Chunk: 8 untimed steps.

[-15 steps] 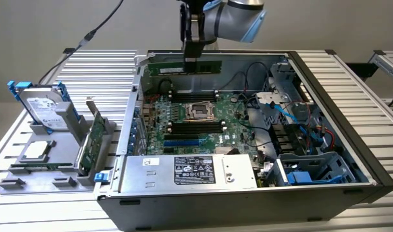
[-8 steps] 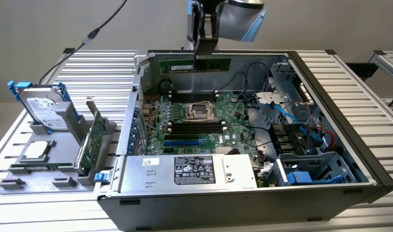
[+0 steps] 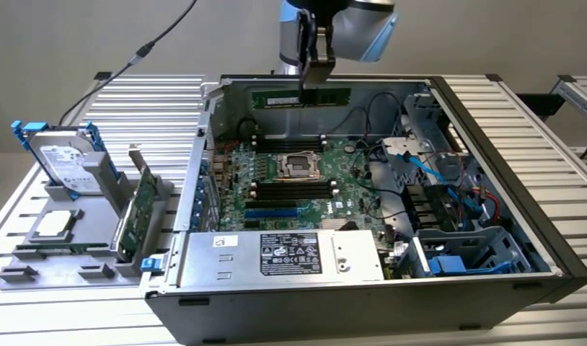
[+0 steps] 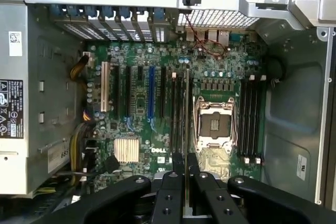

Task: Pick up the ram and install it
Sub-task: 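Pick up the ram and move it above insertion slot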

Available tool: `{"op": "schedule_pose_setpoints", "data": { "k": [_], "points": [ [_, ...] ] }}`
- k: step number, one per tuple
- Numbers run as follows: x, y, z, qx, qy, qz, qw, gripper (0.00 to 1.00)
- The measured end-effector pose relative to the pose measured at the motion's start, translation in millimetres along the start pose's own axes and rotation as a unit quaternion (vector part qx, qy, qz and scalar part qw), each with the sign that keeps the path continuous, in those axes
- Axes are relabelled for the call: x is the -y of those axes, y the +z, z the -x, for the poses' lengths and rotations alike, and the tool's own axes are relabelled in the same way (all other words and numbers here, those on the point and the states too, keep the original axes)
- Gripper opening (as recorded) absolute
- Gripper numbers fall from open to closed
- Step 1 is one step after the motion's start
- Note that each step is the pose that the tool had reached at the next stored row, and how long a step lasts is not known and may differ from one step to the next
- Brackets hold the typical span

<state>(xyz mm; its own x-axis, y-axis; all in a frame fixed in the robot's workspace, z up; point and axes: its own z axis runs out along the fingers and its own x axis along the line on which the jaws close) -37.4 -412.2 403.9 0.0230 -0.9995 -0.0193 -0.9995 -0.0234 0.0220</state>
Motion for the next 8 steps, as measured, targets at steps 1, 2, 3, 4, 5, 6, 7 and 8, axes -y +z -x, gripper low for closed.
{"op": "schedule_pose_setpoints", "data": {
  "k": [1, 2, 3, 4, 5, 6, 7, 8],
  "points": [
    [0.4, 1.8, 1.7, -0.0001, 0.000, 0.0000, 1.0000, 0.14],
    [0.8, 3.6, 3.1, -0.0003, 0.001, 0.0000, 1.0000, 0.14],
    [1.0, 5.2, 4.2, -0.0007, 0.002, 0.0000, 1.0000, 0.14],
    [1.4, 6.7, 4.9, -0.0012, 0.003, 0.0000, 1.0000, 0.14],
    [1.7, 8.1, 5.4, -0.0016, 0.005, 0.0000, 1.0000, 0.14],
    [2.0, 9.5, 5.7, -0.0020, 0.007, -0.0001, 1.0000, 0.14],
    [2.5, 11.9, 6.3, -0.0028, 0.011, -0.0001, 0.9999, 0.14],
    [3.1, 15.3, 7.1, -0.0047, 0.016, -0.0001, 0.9999, 0.14]
  ]
}}
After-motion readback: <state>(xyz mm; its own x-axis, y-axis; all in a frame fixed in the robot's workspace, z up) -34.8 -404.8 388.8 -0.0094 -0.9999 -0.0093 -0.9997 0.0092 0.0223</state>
